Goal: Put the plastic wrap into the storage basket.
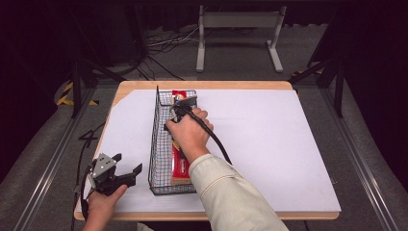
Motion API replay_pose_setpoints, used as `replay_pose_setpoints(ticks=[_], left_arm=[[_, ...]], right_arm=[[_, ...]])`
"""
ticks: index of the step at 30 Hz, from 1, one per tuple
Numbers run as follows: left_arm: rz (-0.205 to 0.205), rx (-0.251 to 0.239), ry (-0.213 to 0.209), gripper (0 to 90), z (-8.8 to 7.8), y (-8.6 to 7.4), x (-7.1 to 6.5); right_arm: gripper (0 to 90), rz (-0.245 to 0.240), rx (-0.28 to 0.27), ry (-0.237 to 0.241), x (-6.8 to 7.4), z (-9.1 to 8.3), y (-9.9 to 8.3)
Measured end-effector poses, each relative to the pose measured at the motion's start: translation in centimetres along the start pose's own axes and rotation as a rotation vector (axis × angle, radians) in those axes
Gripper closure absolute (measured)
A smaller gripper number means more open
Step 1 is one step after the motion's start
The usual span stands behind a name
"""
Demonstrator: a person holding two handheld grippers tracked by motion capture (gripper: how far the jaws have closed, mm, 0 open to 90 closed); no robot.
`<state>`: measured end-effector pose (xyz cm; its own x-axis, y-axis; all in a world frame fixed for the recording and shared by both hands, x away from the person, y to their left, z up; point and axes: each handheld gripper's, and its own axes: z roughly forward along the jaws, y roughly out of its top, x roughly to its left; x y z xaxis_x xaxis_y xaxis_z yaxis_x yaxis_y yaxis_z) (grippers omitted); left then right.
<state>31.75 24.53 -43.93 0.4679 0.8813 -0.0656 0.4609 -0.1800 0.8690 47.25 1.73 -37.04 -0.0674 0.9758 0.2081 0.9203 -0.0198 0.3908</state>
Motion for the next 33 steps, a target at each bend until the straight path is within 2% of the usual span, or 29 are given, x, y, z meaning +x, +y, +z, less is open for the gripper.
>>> replay_pose_setpoints(ticks=[9,15,33], left_arm=[[0.003,0.009,-0.003,15.2,0.1,0.0,0.0],[0.005,0.012,0.001,15.3,0.1,0.0,0.1],[0.002,0.018,-0.003,15.2,0.3,-0.1,0.2]], right_arm=[[39.8,-0.005,0.001,-0.022,-0.1,0.7,-0.2],[39.7,0.006,0.022,-0.034,0.0,1.2,-0.4],[39.5,-0.014,0.031,-0.049,0.4,2.2,-0.9]])
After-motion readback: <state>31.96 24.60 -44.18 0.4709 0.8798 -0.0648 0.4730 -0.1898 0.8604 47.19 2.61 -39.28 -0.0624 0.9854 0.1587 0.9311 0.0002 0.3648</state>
